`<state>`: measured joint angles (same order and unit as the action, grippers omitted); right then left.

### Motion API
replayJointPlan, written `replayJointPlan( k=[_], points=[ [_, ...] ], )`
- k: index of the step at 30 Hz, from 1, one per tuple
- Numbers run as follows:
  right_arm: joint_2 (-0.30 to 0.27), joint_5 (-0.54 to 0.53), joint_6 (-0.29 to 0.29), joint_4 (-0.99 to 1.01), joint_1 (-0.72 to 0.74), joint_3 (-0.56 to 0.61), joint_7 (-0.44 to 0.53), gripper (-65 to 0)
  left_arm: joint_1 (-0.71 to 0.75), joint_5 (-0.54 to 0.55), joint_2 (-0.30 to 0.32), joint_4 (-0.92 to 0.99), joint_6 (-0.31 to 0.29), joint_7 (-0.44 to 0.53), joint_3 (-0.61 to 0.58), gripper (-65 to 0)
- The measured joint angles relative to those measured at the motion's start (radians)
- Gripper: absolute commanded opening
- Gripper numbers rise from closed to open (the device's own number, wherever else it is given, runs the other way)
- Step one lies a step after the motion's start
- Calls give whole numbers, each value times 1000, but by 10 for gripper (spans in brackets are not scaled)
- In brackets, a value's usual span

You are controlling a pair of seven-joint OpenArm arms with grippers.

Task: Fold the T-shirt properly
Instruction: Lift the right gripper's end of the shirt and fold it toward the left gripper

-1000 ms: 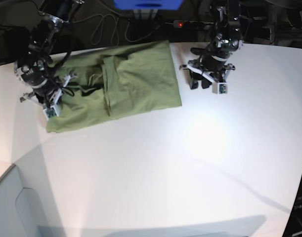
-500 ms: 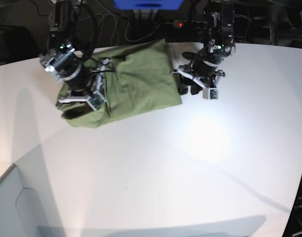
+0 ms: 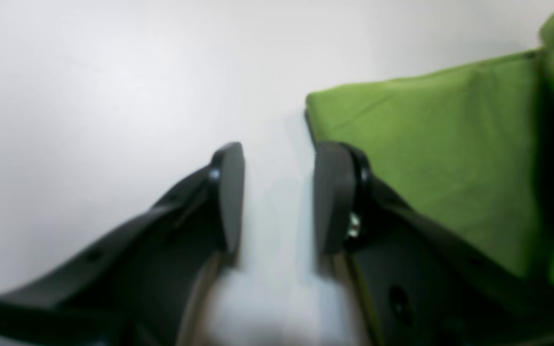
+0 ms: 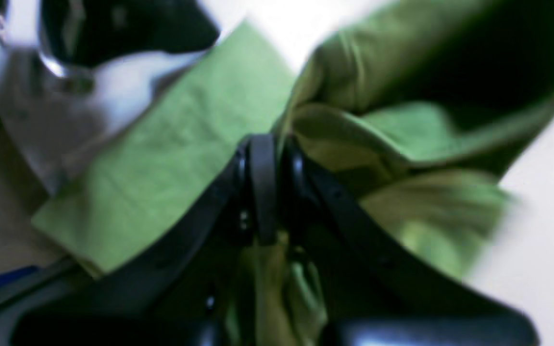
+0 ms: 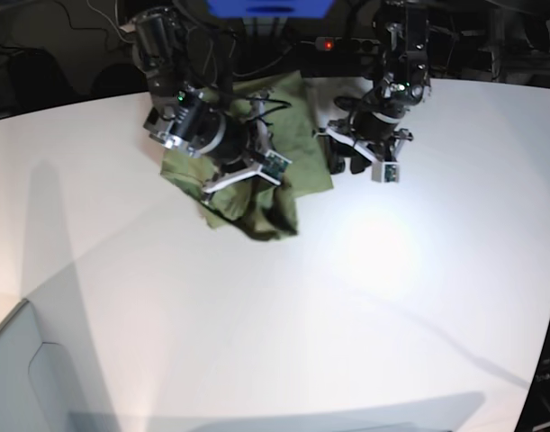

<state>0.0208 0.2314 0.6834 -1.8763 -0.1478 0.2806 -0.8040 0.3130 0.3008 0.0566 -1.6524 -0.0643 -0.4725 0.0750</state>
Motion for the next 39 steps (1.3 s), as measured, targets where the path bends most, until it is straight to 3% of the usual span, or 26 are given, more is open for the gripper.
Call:
replayJointPlan(
  k=[13,22,24,28,30,33,39],
  points=[
    [-5,1,0,48,-3,24,10,-635,3,-1,2,-3,0,0,0,-413],
    [-6,4,0,48,-12,30,3,-330,48,-14,13,-64,13,-31,52,-412],
    [-12,2,0,-15,-17,29,6,-298,64,-12,23,-93,12,-29,71,-412],
    [-23,-1,0,-144,-19,15,11,-292,94,-8,21,-145,7,-27,147,-411],
    [-15,-20,0,-180,-26,-49,20,-287,118,-9,21,-164,5,-25,190,-411],
    [-19,10,0,-170,-3,-128,-16,-290,153,-11,22,-174,5,-29,243,-411],
    [-18,0,0,-56,45,-135,6,-292,152,-9,19,-175,4,-29,303,-411]
  ],
)
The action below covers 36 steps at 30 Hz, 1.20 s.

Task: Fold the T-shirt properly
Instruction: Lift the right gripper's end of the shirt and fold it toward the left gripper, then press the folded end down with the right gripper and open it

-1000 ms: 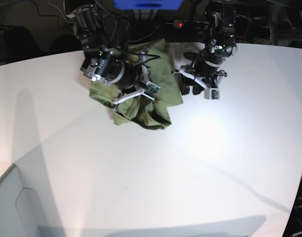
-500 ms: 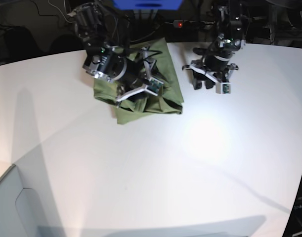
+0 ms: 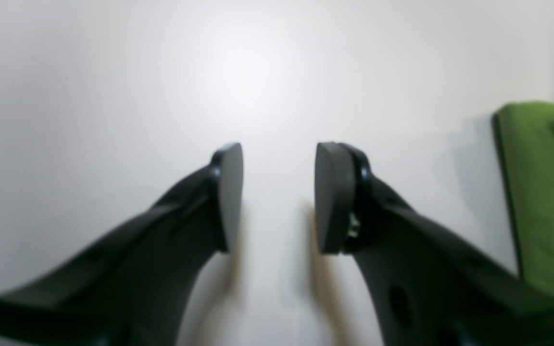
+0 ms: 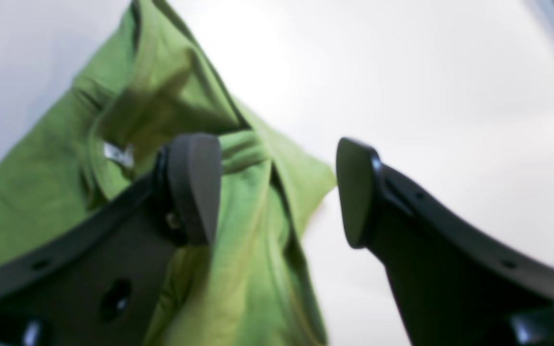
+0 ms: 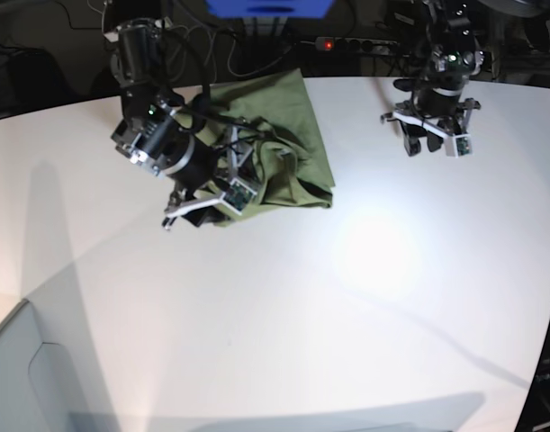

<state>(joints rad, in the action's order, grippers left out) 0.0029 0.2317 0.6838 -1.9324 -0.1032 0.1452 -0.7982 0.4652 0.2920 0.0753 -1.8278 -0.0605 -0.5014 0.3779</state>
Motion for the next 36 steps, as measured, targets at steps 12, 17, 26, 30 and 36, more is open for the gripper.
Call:
replayJointPlan(
  k=[12,17,26,30,36],
  points=[
    [27,-1,0,121,35,5,1,-594,1,0,-6,-1,0,-1,3,-411],
    [24,-3,0,56,-5,7,3,-650,1,1,-7,-1,0,-1,3,-411],
    [11,-5,-1,-163,-184,8,5,-648,-11,1,-3,-1,-3,0,3,-411],
    [11,-1,0,-159,-247,8,2,-648,-14,0,0,-1,-2,-1,3,-411],
    [10,0,0,-159,-302,15,1,-648,-50,0,0,-1,-2,-1,4,-411]
  ],
)
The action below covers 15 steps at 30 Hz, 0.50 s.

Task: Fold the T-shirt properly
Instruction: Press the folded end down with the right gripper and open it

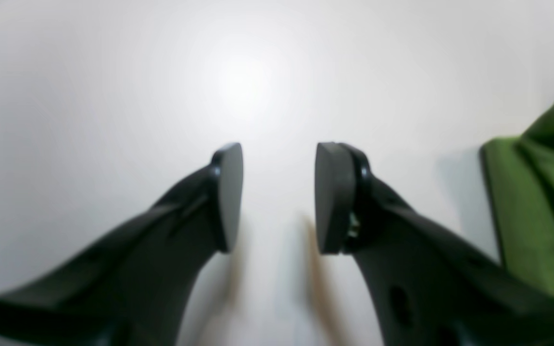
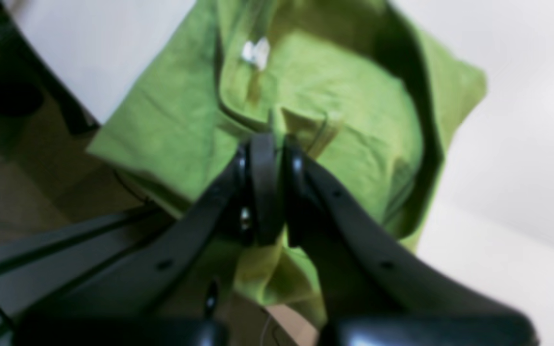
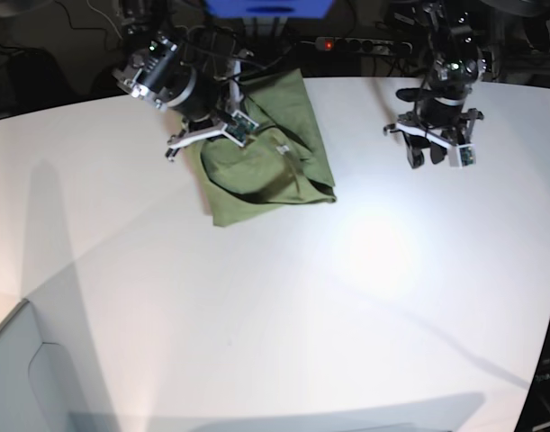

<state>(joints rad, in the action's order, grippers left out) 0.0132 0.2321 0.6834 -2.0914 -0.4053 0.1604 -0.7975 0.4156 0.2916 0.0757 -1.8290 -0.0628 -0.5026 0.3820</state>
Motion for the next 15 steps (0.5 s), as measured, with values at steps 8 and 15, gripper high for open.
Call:
replayJointPlan(
  k=[8,15],
  points=[
    [-63,-2,0,0,3,246,-3,-648,-28,-3,0,0,2,1,0,-411],
    [-64,2,0,0,27,278,-4,-646,-27,-3,2,0,-1,0,-1,-411]
  ],
)
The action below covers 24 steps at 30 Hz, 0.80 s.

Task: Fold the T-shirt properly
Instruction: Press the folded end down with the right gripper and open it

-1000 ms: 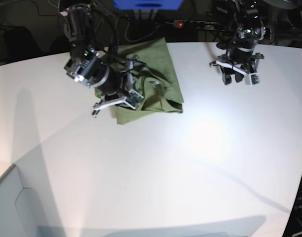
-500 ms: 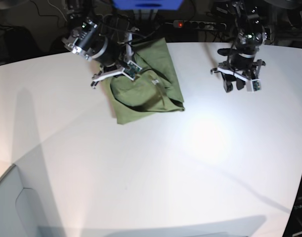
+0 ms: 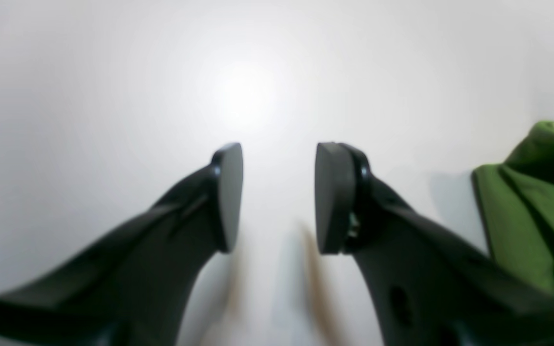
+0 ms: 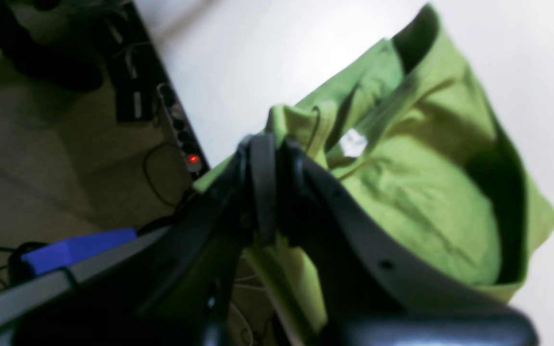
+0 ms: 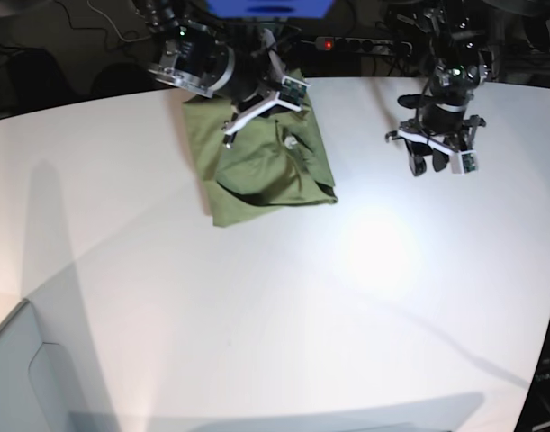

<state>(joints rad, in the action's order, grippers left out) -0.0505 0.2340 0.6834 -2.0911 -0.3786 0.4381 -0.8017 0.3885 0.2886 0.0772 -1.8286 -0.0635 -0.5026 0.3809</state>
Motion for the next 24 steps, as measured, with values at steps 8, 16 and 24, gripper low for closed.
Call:
replayJointPlan(
  k=[8,16,24],
  points=[
    [-71,5,-1,3,15,50,9,-645,-6,0,12,3,0,-9,-1,-411],
    [-108,20,-1,3,48,115,8,-643,-45,-1,56,2,3,0,0,-411],
    [-137,16,0,13,128,212,-8,-443,-42,-1,73,3,3,-3,-1,-411]
  ],
)
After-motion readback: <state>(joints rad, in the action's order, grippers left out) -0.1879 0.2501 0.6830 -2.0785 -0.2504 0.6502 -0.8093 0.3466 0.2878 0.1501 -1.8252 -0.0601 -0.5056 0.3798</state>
